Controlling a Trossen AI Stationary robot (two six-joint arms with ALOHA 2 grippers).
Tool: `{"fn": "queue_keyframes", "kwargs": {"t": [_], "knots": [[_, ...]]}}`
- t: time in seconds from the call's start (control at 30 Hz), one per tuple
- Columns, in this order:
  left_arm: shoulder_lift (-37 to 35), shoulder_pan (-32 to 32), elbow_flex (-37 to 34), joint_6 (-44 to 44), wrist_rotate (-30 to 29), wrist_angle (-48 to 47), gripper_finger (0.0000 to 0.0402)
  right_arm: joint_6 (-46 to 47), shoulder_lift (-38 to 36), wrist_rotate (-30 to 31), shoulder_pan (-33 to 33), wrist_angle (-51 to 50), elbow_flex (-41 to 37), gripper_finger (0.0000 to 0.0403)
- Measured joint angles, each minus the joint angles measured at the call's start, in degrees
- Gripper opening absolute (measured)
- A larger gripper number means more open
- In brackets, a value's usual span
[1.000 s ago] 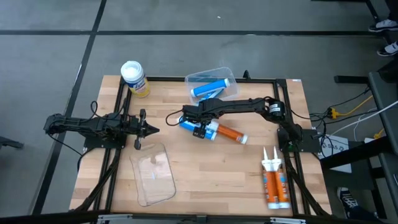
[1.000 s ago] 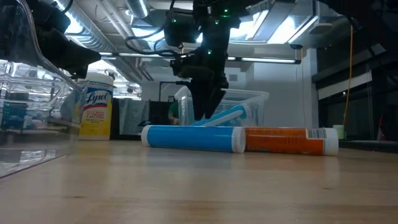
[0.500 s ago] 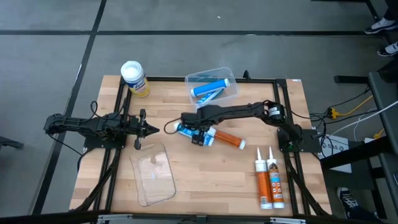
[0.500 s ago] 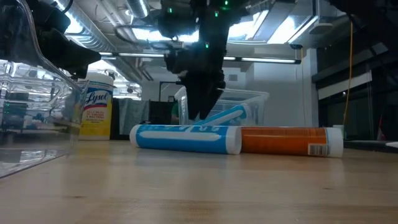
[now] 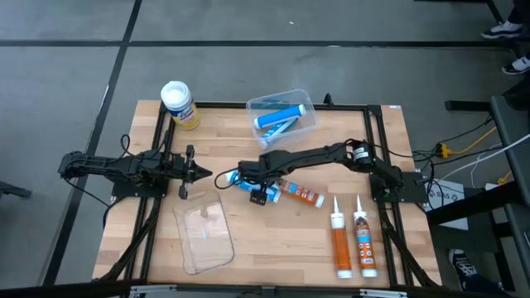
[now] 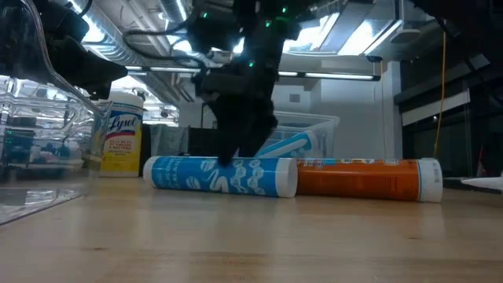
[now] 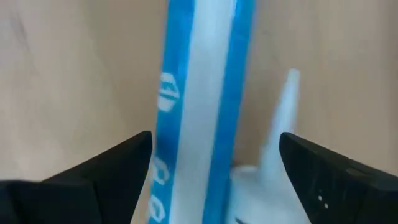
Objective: Pick & place silicon tubes, Sealant and Lysol wipes
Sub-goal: Put the blue sealant into the white bin
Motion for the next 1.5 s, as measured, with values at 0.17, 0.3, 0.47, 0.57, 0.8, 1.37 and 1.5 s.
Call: {"fn": "queue_keyframes", "kwargs": {"t": [0.17, 0.3, 0.47, 0.57, 0.8, 1.37, 1.5], "knots": [[0.0, 0.0, 0.0, 0.0, 0.0, 0.0, 0.0009, -0.1, 3.7, -3.3, 0.5, 2.2, -0.2, 0.0352], [0.0, 0.0, 0.0, 0.0, 0.0, 0.0, 0.001, -1.1, 5.3, -4.8, 0.6, 2.4, 0.1, 0.0352], [0.0, 0.0, 0.0, 0.0, 0.0, 0.0, 0.0013, -1.4, 6.2, -5.3, 0.5, 2.6, 0.1, 0.0352], [0.0, 0.0, 0.0, 0.0, 0.0, 0.0, 0.001, -1.4, 6.3, -5.4, 0.5, 2.7, 0.1, 0.0352], [0.0, 0.0, 0.0, 0.0, 0.0, 0.0, 0.0011, -1.6, 6.3, -5.4, 0.6, 2.9, 0.0, 0.0348], [0.0, 0.0, 0.0, 0.0, 0.0, 0.0, 0.0012, -7.5, 6.3, -3.8, 0.7, 2.3, -0.1, 0.0217], [0.0, 0.0, 0.0, 0.0, 0.0, 0.0, 0.0009, -8.0, 6.0, -3.8, 0.7, 2.2, -0.1, 0.0217]]}}
